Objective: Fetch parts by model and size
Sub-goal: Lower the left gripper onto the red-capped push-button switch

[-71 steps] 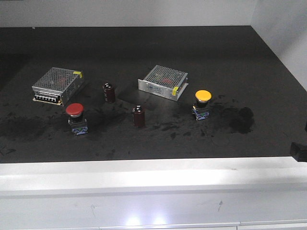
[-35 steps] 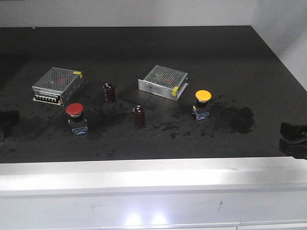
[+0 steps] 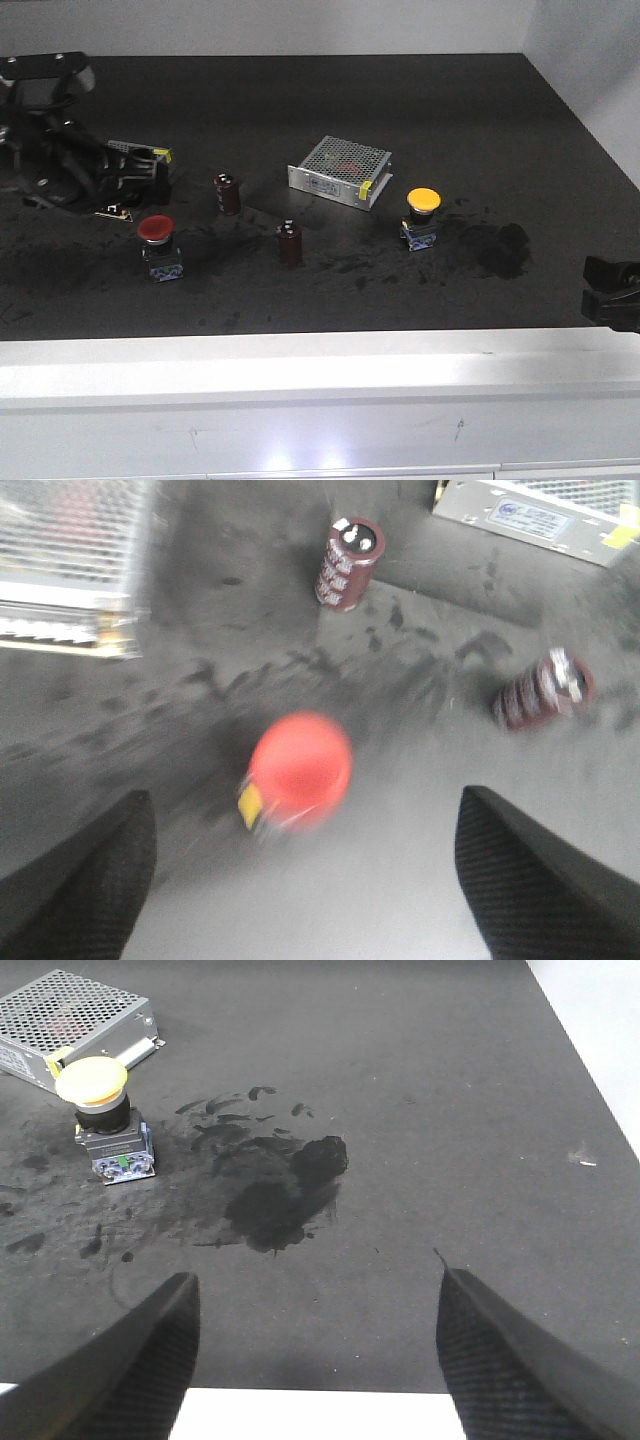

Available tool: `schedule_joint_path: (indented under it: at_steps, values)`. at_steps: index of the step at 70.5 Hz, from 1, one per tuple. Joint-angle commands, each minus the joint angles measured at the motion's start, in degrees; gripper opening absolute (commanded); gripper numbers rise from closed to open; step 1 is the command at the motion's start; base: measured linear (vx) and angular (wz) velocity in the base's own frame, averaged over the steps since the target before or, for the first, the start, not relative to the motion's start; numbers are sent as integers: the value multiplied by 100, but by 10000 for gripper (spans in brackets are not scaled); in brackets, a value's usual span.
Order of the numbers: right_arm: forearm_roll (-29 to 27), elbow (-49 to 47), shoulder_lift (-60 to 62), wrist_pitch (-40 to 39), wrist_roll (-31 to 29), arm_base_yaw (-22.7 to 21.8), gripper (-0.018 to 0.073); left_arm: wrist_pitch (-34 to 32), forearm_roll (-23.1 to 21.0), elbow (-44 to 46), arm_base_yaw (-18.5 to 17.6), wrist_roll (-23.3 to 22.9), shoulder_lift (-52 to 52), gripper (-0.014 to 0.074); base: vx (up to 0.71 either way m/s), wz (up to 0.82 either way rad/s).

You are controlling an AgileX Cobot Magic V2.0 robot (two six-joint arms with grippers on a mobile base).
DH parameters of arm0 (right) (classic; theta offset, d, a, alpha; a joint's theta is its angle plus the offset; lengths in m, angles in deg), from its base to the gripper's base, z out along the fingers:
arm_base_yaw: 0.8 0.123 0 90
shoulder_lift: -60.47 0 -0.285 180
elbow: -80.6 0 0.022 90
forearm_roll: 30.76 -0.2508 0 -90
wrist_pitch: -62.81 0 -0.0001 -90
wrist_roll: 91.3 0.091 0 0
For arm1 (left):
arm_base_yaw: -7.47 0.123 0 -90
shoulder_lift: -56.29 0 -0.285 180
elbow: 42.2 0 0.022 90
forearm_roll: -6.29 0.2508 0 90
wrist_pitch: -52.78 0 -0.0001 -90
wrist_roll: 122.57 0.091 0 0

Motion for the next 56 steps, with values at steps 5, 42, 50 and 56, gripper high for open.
schedule_joint_path:
  at_steps: [5, 42, 50, 56]
  values:
    - [43, -201, 14, -413, -33, -46, 489, 66, 28, 657, -47, -318, 299, 565, 0, 0]
    - [42, -201, 14, -368, -33, -46, 489, 292, 46, 842, -47, -439, 1073, 555, 0, 0]
    - [42, -201, 14, -363, -33, -46, 489, 356, 31, 842, -47, -486, 1164, 520, 0, 0]
    - [42, -201, 14, -351, -33, -46, 489, 411, 31, 842, -47, -486, 1218, 480, 0, 0]
